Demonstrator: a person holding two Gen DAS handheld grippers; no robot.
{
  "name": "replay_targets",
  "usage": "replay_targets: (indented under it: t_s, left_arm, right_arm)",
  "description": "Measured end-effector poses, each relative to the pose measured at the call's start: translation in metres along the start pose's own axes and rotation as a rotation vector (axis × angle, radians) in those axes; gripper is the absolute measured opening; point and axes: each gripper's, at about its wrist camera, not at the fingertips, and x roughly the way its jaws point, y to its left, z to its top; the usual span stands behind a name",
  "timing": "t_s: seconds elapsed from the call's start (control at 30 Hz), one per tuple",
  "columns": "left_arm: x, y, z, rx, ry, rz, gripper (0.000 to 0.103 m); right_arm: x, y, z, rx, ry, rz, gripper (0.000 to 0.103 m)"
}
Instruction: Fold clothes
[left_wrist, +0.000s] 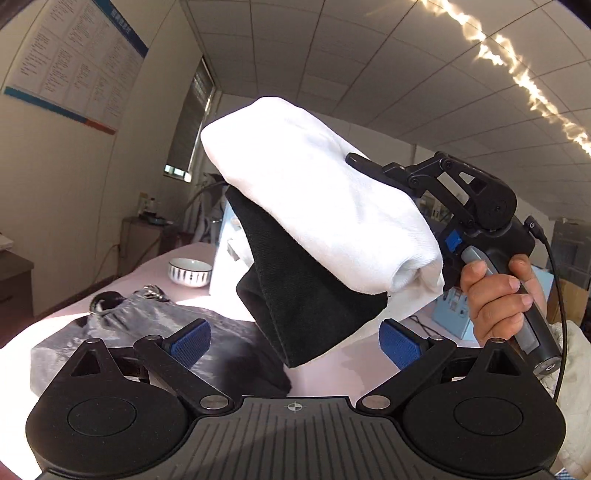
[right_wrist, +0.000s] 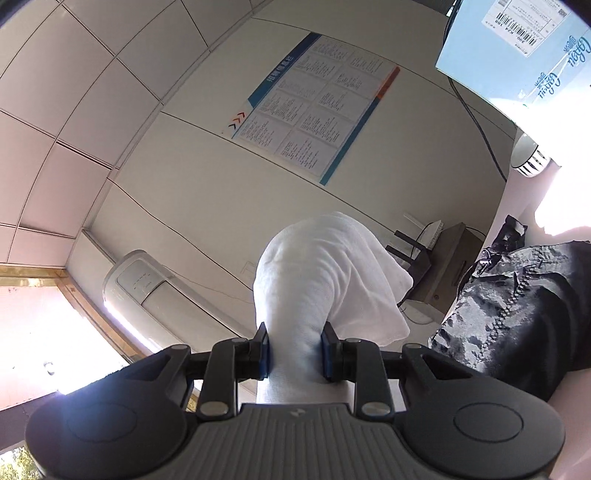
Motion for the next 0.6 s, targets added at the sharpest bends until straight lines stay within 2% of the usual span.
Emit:
replay_targets:
  t_s: [0.07,0.17,0.23,0.27,0.37,0.4,0.43,0.5,0.6]
  left_arm:
    - [-0.012,0.018,-0.005,-0.032,0.007,0.079,0.099]
    - [-0.035,0.046,-0.019,-0.183,0.011,0.131,0.099]
    - [-0.053,0.055,-0.028,-0.233,0.022,0.153,0.099]
    - [-0.061,0.054,-0.031,-0.227,0.026,0.171,0.099]
    - [-0.078,0.047,-0.034,-0.207,0.025,0.2,0.099]
    - [-0.081,0.044,-0.033,-0.203,0.021,0.198,0.099]
    - [-0.082,0.04,-0.031,-0.202,0.009,0.175,0.099]
    - [-0.078,0.033,-0.026,-0.203,-0.014,0.13,0.099]
    - [-0.04,0.033,-0.019,-0.236,-0.071,0.036,0.099]
  right_arm:
    - [0.031,-0.031,-0.009,0.104,0.018,-0.009,0.029]
    - [0.069,-0.071,-0.023,0.122,0.042,-0.128,0.029]
    - [0.086,-0.094,-0.034,0.122,0.036,-0.23,0.029]
    - [0.09,-0.106,-0.039,0.143,0.021,-0.272,0.029]
    - [0.083,-0.127,-0.047,0.161,-0.023,-0.38,0.046]
    - [0.08,-0.131,-0.049,0.152,-0.039,-0.41,0.057]
    - [0.076,-0.135,-0.05,0.136,-0.053,-0.422,0.062]
    - [0.074,-0.139,-0.051,0.127,-0.052,-0.41,0.065]
    - [0.075,-0.136,-0.053,0.133,-0.042,-0.415,0.073]
